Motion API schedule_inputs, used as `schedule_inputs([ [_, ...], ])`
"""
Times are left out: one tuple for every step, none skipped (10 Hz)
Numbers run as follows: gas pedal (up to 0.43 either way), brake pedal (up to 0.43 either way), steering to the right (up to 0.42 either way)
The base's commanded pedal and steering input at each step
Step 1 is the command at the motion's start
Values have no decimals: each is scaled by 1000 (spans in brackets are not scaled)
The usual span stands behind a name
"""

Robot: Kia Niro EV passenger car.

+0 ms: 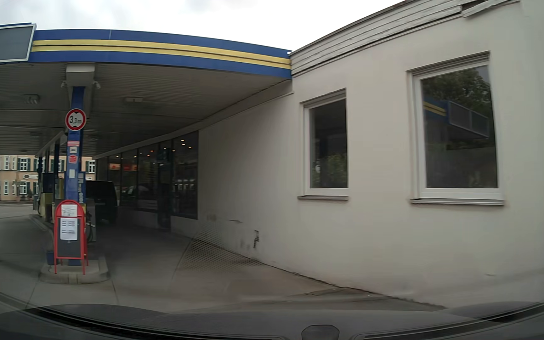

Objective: Follow the waypoints while adhering to traffic rules and regulations

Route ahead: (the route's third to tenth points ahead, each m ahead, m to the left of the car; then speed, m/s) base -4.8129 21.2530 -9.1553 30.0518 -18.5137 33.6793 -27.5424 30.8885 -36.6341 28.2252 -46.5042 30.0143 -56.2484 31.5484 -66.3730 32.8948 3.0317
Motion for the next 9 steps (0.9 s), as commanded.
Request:
schedule_inputs([
  [197, 0, -956],
  [79, 0, -969],
  [0, 0, -969],
  [0, 0, -969],
  [0, 0, -969],
  [0, 0, -969],
  [0, 0, -969],
  [0, 61, -969],
  [0, 152, -969],
])
